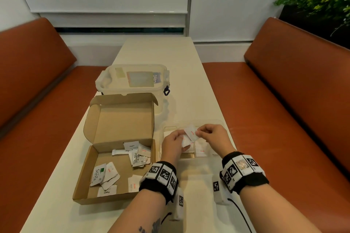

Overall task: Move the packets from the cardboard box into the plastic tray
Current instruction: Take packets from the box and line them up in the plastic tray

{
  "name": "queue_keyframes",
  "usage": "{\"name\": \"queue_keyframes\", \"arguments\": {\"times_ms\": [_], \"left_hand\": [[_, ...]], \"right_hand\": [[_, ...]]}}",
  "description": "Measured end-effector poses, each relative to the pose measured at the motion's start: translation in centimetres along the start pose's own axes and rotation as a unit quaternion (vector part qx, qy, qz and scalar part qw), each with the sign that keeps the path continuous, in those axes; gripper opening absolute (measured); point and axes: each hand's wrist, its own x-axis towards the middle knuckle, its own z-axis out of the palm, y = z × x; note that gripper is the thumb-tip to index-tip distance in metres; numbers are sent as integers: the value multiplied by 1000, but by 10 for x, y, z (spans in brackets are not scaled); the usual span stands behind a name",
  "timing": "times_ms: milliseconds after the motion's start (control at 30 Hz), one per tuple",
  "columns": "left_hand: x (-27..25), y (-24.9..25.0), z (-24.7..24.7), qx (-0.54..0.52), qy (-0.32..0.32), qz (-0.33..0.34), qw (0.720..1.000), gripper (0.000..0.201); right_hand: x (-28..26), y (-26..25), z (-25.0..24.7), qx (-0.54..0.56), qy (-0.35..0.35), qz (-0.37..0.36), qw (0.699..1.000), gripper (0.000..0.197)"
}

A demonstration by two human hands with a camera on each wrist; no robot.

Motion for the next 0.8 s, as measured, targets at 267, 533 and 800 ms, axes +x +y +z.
{"name": "queue_keyframes", "arguments": {"times_ms": [267,533,800], "left_hand": [[2,-2,0,213,-38,53,975,15],[3,7,5,315,-43,90,944,24],[0,5,6,243,-18,75,967,15]], "right_hand": [[-3,0,0,-21,22,-4,1000,4],[9,-15,-10,-116,-32,-54,991,11],[-5,6,-7,111,14,36,993,9]]}}
